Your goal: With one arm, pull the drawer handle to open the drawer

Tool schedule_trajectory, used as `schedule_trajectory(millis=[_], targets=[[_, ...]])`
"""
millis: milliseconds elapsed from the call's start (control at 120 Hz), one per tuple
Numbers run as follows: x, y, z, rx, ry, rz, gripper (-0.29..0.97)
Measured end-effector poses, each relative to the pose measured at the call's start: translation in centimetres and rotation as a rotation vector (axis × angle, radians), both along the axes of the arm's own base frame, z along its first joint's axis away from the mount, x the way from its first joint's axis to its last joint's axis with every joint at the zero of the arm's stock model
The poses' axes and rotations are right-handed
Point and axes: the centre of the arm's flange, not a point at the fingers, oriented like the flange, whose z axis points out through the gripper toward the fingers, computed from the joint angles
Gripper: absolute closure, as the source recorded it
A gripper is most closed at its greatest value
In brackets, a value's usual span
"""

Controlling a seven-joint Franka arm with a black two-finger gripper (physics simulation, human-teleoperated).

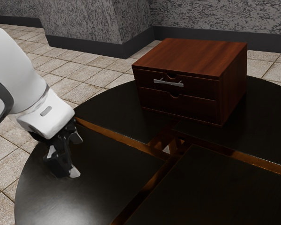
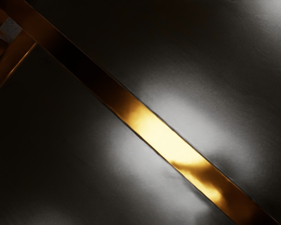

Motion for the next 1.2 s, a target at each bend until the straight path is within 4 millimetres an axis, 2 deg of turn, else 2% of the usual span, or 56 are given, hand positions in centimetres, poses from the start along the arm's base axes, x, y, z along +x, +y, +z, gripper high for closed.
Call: schedule_trajectory(millis=[92, 333, 458, 567, 733, 950, 1200], targets=[[3.4, 0.0, -0.4, 0.026, -0.051, -0.105, 0.00], [10.6, -0.1, 0.9, 0.080, -0.175, -0.299, 0.00], [13.6, -0.3, 0.1, 0.093, -0.185, -0.370, 0.00], [16.3, -0.2, -1.6, 0.098, -0.180, -0.419, 0.00], [19.0, -0.2, -2.2, 0.113, -0.207, -0.475, 0.00], [22.5, 0.8, -3.3, 0.123, -0.218, -0.515, 0.00], [24.5, 2.6, -5.4, 0.131, -0.197, -0.532, 0.00]])
